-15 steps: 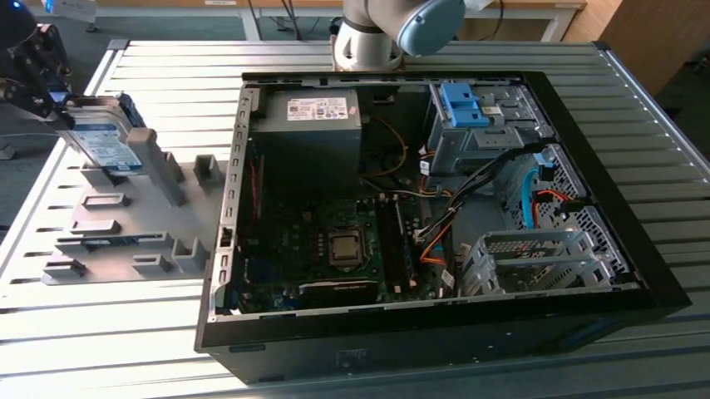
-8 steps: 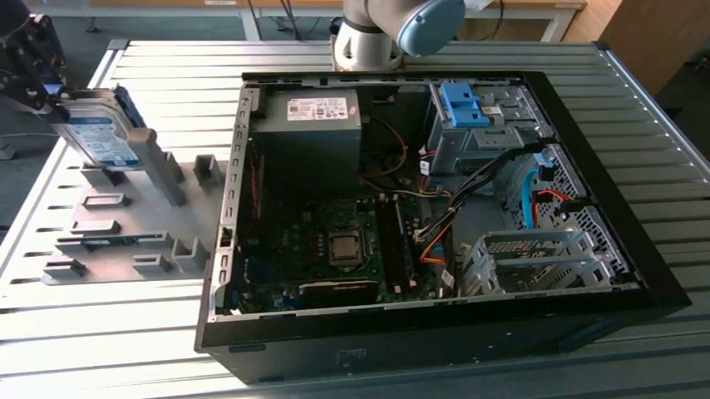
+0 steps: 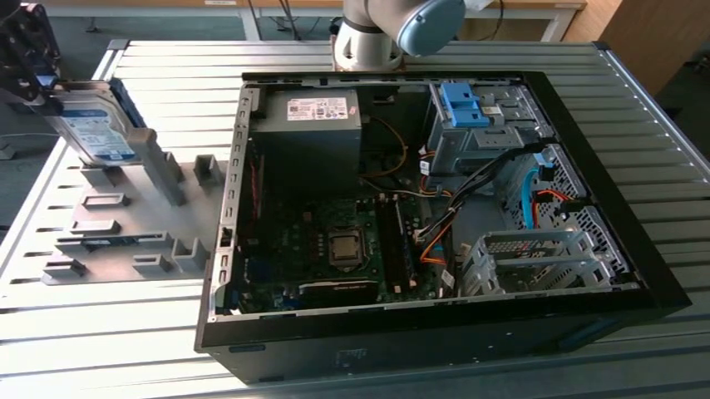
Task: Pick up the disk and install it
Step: 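Pick up the disk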
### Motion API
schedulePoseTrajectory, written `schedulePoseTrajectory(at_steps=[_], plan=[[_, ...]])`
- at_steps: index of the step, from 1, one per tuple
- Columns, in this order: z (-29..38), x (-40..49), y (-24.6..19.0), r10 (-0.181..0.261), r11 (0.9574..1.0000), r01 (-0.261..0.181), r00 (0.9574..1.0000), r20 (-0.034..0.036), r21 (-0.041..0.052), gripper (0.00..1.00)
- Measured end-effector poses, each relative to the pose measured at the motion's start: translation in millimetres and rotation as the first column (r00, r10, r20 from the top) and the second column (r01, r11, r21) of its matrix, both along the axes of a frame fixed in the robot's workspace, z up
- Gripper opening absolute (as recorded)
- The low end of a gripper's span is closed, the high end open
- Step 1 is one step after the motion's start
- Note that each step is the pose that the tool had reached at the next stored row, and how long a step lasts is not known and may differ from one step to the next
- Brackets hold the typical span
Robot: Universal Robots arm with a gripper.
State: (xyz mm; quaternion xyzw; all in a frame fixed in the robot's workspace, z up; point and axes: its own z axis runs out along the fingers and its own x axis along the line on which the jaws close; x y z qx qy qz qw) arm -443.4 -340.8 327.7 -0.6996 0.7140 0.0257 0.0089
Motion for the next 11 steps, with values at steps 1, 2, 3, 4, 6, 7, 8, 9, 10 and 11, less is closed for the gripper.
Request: schedulePoseTrajectory(at_steps=[1,2,3,4,6,7,8,9,10,11], plan=[[1.6,0.0,0.0,0.000,1.0000,0.000,1.0000,0.0001,0.0001,0.36],[3.0,0.0,0.0,0.000,1.0000,0.000,1.0000,0.0001,0.0001,0.36],[4.5,0.0,0.0,0.000,1.0000,0.000,1.0000,0.0000,0.0000,0.36],[6.1,0.0,0.0,0.000,1.0000,0.000,1.0000,0.0000,0.0000,0.36],[8.9,0.0,0.0,0.000,1.0000,0.000,1.0000,0.0000,0.0000,0.36],[10.2,0.0,0.0,0.000,1.0000,0.000,1.0000,0.0000,0.0000,0.36],[11.6,0.0,0.0,0.000,1.0000,0.000,1.0000,-0.0001,0.0000,0.36],[12.7,0.0,0.0,0.000,1.0000,0.000,1.0000,0.0000,0.0000,0.36],[13.3,0.0,0.0,0.000,1.0000,0.000,1.0000,0.0000,0.0000,0.36],[13.3,0.0,0.0,0.000,1.0000,0.000,1.0000,0.0002,0.0000,0.36]])
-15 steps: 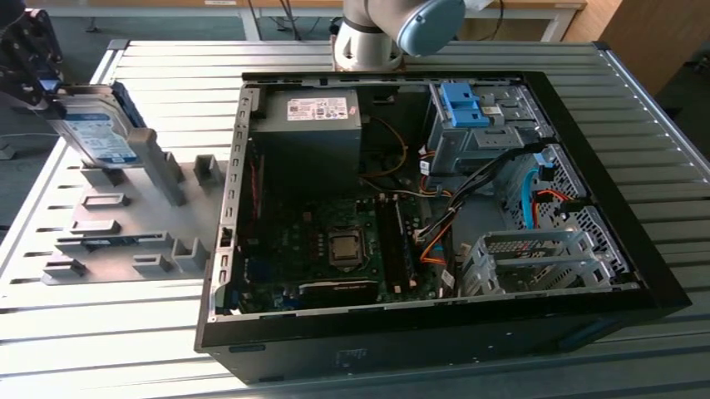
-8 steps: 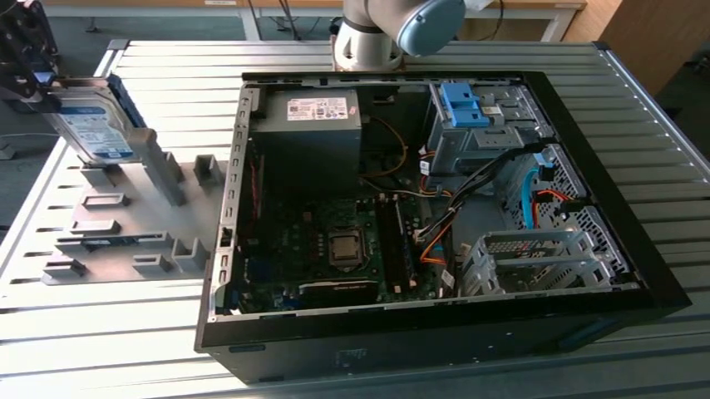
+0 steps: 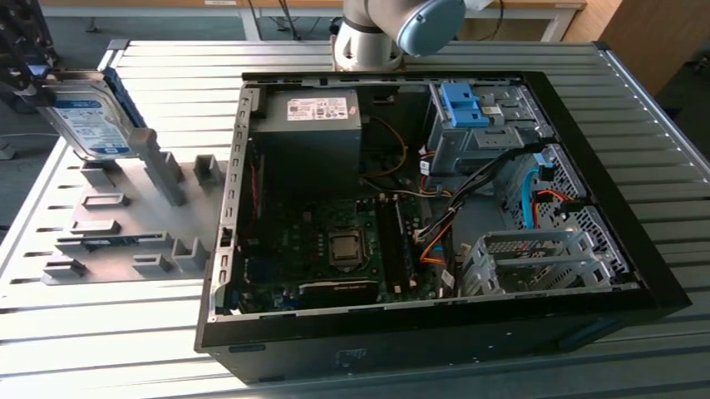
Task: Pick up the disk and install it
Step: 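Pick up the disk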
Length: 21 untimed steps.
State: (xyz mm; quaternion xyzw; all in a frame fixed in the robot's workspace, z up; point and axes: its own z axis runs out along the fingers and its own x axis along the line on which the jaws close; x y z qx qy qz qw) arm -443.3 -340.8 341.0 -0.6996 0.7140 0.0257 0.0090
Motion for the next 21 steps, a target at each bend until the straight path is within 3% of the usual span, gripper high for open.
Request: schedulePoseTrajectory(at_steps=[21], plan=[[9.1,0.0,0.0,0.000,1.0000,0.000,1.0000,-0.0002,-0.0013,0.36]])
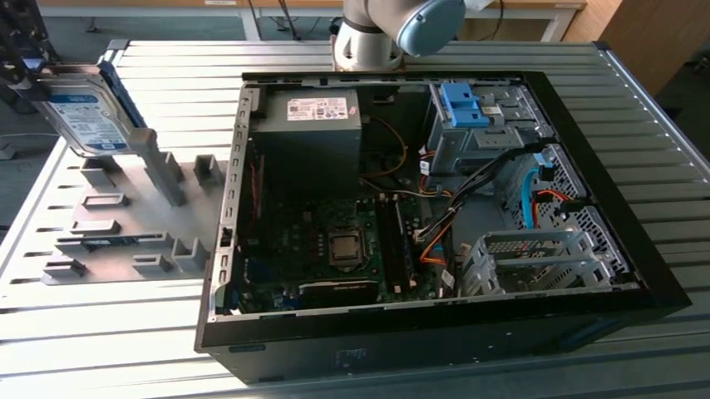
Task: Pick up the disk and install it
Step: 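Pick up the disk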
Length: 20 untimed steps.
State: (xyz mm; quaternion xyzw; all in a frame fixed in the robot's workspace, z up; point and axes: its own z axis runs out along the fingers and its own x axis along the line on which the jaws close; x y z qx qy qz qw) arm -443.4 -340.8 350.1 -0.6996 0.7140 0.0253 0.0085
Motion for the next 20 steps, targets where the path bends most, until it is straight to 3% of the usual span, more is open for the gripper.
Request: schedulePoseTrajectory(at_steps=[20], plan=[[9.4,0.0,0.0,0.000,1.0000,0.000,1.0000,0.0000,0.0000,0.36]])
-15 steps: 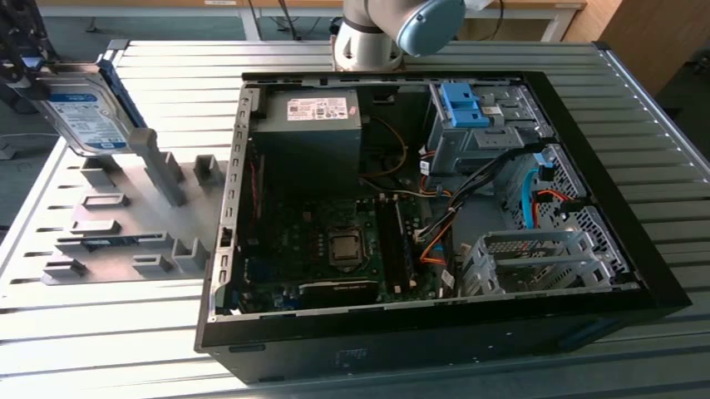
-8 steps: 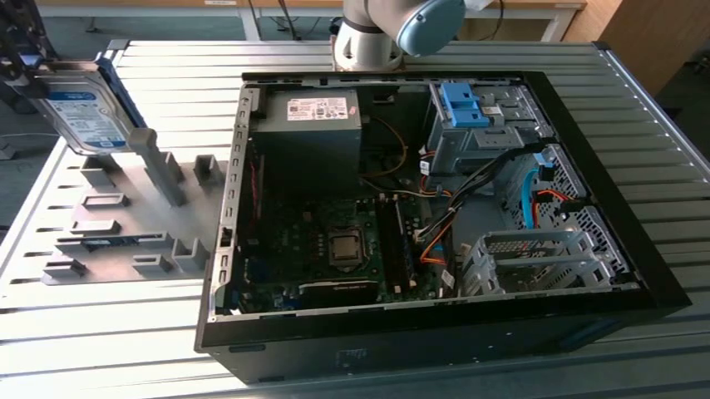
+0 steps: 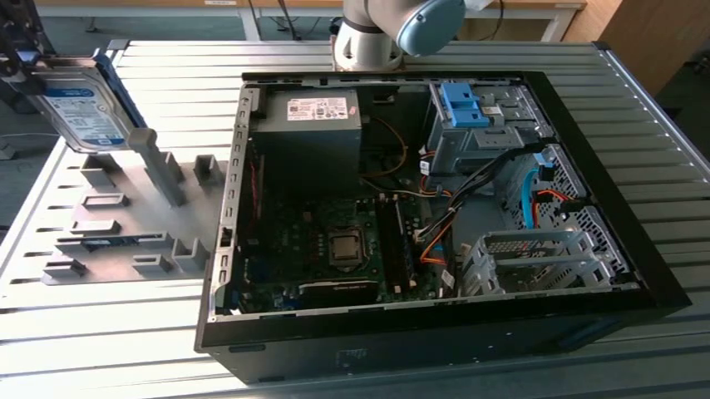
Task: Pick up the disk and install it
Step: 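Pick up the disk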
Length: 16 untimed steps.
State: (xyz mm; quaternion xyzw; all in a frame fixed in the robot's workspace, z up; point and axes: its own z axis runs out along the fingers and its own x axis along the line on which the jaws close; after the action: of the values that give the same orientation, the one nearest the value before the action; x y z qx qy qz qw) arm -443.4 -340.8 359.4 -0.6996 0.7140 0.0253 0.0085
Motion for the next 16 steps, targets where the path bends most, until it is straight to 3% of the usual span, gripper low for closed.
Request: schedulePoseTrajectory(at_steps=[16], plan=[[8.2,0.0,0.0,0.000,1.0000,0.000,1.0000,0.0001,0.0000,0.36]])
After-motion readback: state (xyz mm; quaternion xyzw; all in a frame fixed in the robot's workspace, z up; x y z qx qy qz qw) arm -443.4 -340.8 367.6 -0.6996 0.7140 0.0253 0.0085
